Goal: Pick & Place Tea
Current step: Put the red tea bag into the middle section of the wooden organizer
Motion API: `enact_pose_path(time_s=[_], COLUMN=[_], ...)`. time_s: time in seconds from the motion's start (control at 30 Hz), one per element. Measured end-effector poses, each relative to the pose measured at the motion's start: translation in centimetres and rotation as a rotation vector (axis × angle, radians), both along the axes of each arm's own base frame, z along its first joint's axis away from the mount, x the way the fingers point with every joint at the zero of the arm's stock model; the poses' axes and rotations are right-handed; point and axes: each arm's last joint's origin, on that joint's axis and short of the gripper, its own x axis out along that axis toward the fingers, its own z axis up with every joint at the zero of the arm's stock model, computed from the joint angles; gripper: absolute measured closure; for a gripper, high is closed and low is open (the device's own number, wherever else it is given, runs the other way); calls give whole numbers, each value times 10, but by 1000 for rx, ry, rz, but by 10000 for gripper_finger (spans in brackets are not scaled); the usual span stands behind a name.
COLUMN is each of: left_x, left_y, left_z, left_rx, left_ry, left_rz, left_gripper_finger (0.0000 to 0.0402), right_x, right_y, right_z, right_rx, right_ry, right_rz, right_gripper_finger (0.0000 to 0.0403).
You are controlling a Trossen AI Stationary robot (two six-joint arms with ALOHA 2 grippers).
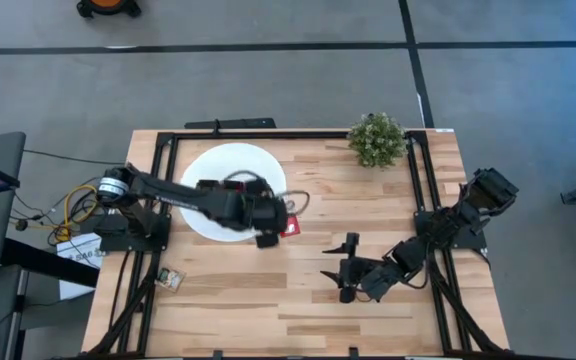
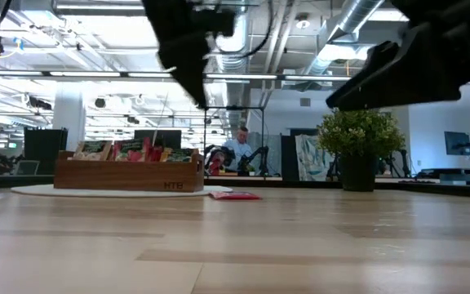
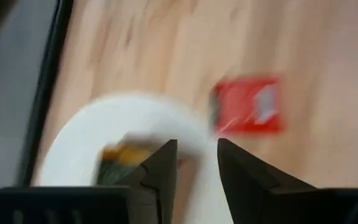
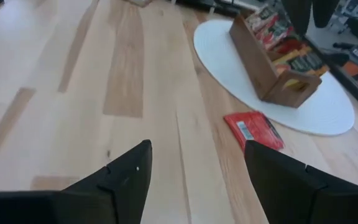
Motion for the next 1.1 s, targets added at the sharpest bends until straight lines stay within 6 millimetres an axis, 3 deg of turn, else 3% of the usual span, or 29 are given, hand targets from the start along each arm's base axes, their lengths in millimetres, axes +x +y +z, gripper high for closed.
enact_pose_path(time_s=[0.27,0.5,0.73,0.9,1.1], left_x=[41,53,58,63,60], left_y=[-59,-94,-89,-78,-56], left_z=[-30,-74,-91,-107,-123], left_rx=[-49,58,-62,0,76], left_ry=[-284,-289,-288,-244,-128], left_rz=[-66,-106,-35,-18,48], left_gripper_finger=[307,307,270,228,224], right_x=[-11,-28,-43,-41,-39], right_y=[2,-1,-2,-3,-5], right_z=[-4,5,11,11,10], right_rx=[-52,-92,-90,-80,-70], right_ry=[82,150,200,190,191], right_rz=[22,28,34,24,12], right_gripper_finger=[155,163,196,218,237])
